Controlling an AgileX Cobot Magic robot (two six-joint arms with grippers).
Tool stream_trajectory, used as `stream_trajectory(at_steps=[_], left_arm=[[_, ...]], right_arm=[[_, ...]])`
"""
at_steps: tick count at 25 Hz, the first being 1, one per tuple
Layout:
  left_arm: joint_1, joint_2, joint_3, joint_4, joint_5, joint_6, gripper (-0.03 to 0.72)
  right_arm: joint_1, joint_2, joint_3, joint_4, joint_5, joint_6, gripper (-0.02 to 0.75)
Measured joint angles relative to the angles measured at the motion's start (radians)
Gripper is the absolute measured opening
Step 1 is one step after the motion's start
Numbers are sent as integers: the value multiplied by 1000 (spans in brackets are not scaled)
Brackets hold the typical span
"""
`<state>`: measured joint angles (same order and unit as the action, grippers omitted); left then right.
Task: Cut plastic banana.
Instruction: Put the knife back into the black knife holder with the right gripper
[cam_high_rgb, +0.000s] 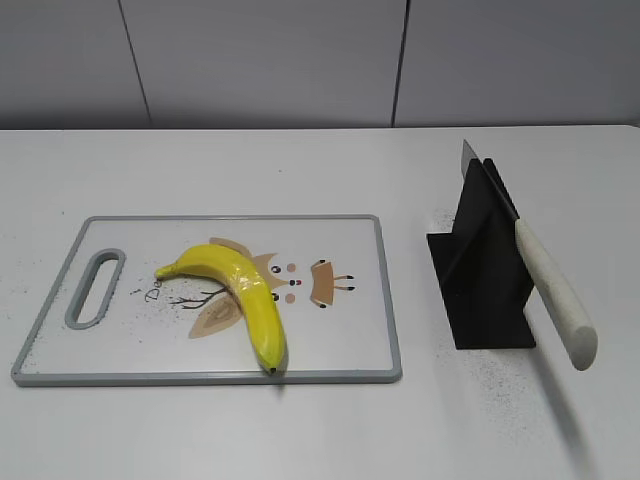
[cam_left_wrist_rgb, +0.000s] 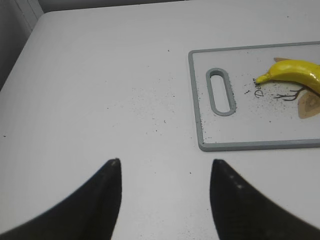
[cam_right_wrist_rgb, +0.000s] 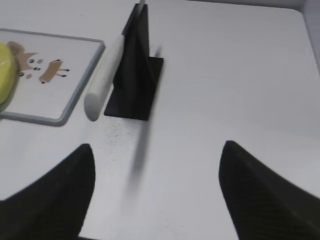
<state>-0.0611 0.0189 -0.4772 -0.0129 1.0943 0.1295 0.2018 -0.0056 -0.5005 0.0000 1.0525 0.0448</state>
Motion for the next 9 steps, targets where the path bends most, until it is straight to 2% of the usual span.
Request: stream_trajectory(at_steps=[4,9], left_arm=[[0,0,0,0,0,0,526],[0,0,0,0,0,0,521]], right_arm=[[-100,0,0,0,0,0,582],[-122,0,0,0,0,0,582]])
